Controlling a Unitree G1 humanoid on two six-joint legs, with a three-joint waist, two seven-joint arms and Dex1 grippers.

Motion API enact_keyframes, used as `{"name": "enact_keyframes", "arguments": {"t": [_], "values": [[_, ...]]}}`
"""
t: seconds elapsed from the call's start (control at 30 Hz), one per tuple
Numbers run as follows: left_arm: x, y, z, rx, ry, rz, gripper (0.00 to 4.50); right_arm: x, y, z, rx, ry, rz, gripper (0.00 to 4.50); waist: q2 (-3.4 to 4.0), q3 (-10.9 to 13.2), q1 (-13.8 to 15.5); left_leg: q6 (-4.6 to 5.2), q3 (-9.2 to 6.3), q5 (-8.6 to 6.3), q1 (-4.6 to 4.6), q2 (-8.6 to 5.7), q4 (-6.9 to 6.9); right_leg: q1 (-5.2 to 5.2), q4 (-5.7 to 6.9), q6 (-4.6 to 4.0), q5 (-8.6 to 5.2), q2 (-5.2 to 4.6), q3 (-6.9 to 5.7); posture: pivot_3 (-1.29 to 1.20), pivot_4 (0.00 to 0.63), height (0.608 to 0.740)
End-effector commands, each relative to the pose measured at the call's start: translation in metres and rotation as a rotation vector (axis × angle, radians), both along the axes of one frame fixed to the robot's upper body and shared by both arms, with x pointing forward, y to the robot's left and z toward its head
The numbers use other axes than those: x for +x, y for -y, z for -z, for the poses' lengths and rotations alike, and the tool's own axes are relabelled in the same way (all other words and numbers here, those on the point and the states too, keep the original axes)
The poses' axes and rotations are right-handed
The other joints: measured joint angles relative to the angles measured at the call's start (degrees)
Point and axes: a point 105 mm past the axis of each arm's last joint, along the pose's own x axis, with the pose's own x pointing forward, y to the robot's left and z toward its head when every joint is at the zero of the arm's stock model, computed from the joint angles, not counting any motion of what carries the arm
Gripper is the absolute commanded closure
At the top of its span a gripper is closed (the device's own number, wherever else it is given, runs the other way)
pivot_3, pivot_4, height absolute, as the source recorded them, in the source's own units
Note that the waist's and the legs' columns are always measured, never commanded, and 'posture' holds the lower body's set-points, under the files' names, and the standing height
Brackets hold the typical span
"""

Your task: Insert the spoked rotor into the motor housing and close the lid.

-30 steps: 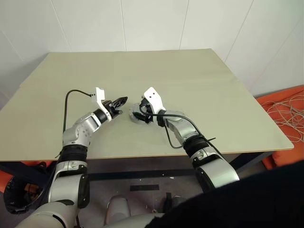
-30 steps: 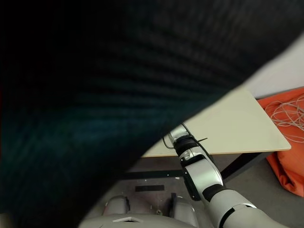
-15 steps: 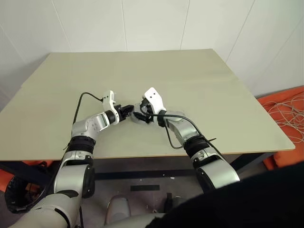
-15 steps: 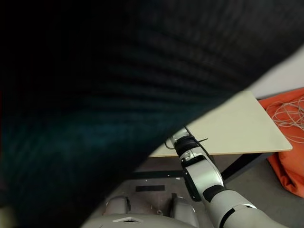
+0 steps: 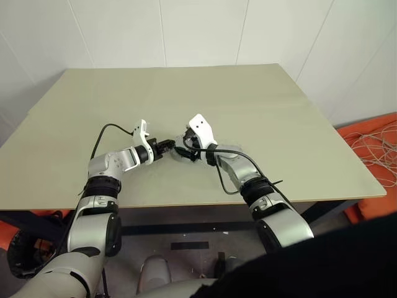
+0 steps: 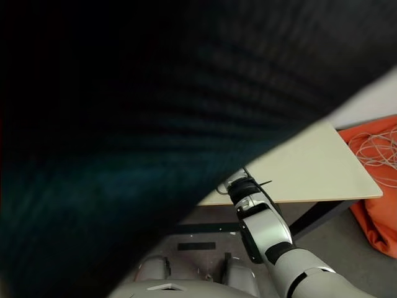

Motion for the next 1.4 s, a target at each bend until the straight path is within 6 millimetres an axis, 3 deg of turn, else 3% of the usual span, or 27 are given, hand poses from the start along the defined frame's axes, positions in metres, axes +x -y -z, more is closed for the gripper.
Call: {"name": "enact_keyframes", "arguments": {"t": [0.03, 0.3, 0.53, 0.7, 0.8, 0.9, 1.1, 1.23, 1.4], "values": [[-0.005, 0.002, 0.007, 0.017, -0.037, 0.013, 4.5, -0.002, 0.009, 0.009, -0.017, -0.04, 0.02, 0.02, 0.0, 0.0, 0.06, -0.02, 0.0, 0.04, 0.0, -0.01, -0.13, 0.0, -0.08, -0.06, 0.04, 0.0, -0.01, 0.0, 0.0, 0.74], [-0.006, 0.002, 0.007, 0.018, -0.039, 0.015, 4.5, -0.004, 0.001, -0.015, 0.075, -0.013, -0.025, 0.01, 0.0, -0.01, 0.03, -0.18, 0.04, 0.19, -0.13, -0.03, -0.48, -0.02, -0.53, -0.35, 0.2, 0.01, -0.06, 0.0, 0.0, 0.74], [-0.006, 0.001, 0.006, 0.017, -0.04, 0.02, 4.5, -0.015, -0.005, -0.072, 0.306, -0.001, -0.123, 0.01, 0.01, 0.0, 0.01, -0.14, 0.04, 0.17, -0.35, -0.03, -0.51, -0.21, -0.58, -0.35, 0.2, 0.02, -0.08, 0.0, 0.0, 0.74], [-0.007, 0.002, 0.007, 0.015, -0.044, 0.027, 4.5, -0.004, 0.011, -0.104, 0.433, -0.015, -0.041, 0.01, 0.0, 0.0, 0.06, -0.14, 0.04, 0.18, -0.34, -0.03, -0.51, -0.21, -0.58, -0.34, 0.2, 0.01, -0.08, 0.0, 0.0, 0.74], [-0.008, 0.003, 0.006, 0.013, -0.045, 0.033, 4.5, 0.008, 0.03, -0.098, 0.407, -0.096, 0.073, 0.01, 0.0, 0.0, 0.14, -0.16, 0.04, 0.19, -0.34, -0.04, -0.51, -0.2, -0.57, -0.34, 0.2, 0.01, -0.08, 0.0, 0.0, 0.74], [-0.009, 0.005, 0.006, 0.009, -0.044, 0.04, 4.5, 0.015, 0.059, -0.074, 0.358, -0.263, 0.2, 0.01, 0.0, 0.0, 0.19, -0.17, 0.04, 0.19, -0.35, -0.07, -0.51, -0.19, -0.59, -0.34, 0.2, 0.01, -0.08, 0.0, 0.0, 0.74], [-0.011, 0.008, 0.006, 0.002, -0.04, 0.052, 4.5, 0.007, 0.108, -0.035, 0.33, -0.532, 0.329, 0.01, 0.01, 0.0, 0.28, -0.17, 0.03, 0.19, -0.42, -0.11, -0.53, -0.21, -0.61, -0.33, 0.2, 0.01, -0.07, 0.0, 0.0, 0.74], [-0.013, 0.009, 0.006, 0.001, -0.036, 0.062, 4.5, -0.004, 0.115, -0.031, 0.341, -0.631, 0.307, 0.01, 0.01, 0.0, 0.34, -0.17, 0.03, 0.19, -0.42, -0.11, -0.53, -0.22, -0.6, -0.33, 0.2, 0.01, -0.08, 0.0, 0.0, 0.74], [-0.012, 0.009, 0.005, -0.001, -0.026, 0.06, 4.5, -0.018, 0.098, -0.025, 0.373, -0.744, 0.245, 0.01, 0.01, 0.0, 0.5, -0.16, 0.03, 0.19, -0.41, -0.11, -0.51, -0.22, -0.58, -0.33, 0.2, 0.0, -0.08, 0.0, 0.0, 0.74]]}}
